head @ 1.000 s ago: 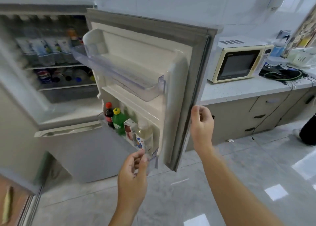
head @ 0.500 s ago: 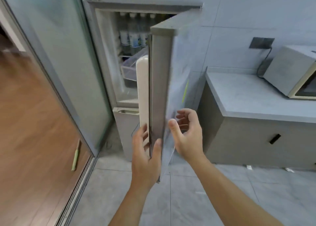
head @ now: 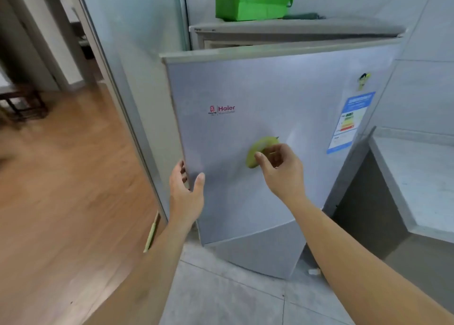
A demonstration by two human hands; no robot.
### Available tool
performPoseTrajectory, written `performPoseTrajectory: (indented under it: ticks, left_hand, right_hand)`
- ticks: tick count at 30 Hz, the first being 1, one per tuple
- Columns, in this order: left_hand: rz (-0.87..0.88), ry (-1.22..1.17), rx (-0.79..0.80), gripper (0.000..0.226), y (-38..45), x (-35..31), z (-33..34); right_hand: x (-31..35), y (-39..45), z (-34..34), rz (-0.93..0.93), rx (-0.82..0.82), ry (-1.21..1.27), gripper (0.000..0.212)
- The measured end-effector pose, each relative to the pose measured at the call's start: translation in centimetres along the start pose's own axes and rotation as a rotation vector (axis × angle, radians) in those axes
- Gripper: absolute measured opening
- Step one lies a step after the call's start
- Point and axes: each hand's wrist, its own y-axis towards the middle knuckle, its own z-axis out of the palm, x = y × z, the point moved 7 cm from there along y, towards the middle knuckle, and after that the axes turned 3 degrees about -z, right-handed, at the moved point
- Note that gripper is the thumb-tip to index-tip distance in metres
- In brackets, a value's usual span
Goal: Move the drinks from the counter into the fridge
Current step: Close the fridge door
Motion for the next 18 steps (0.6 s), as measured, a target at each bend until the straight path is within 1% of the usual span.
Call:
performPoseTrajectory:
  ticks: [3, 6, 9, 13, 18]
  left_hand:
    - [-0.001, 0.008, -0.024, 0.067, 3.2, 0.2, 0.8]
    - [0.004, 0.009, -0.007, 0.068, 6.0, 0.5, 1.7]
    - [0.016, 0.017, 0.05, 0.065, 9.6, 0.6, 2.9]
    - [0.079, 0.032, 0.165, 0.061, 13.6, -0.1, 5.1]
    - [0.063, 0.041, 0.248, 0.068, 18.4, -0.7, 7.7]
  right_hand:
    - [-1.2, 3.3, 1.5, 0.046, 0.018, -0.068, 0.027]
    - [-1.8, 5.9, 2.7, 0.069, -0.003, -0.128, 0.034]
    - [-2.1, 7.7, 3.7, 0.084, -0.032, -0.182, 0.035]
    - [-2.3, 9.6, 4.9, 0.137, -0.063, -0.277, 0.035]
    - [-2.4, 11.8, 6.5, 0.217, -0.106, -0.298, 0.035]
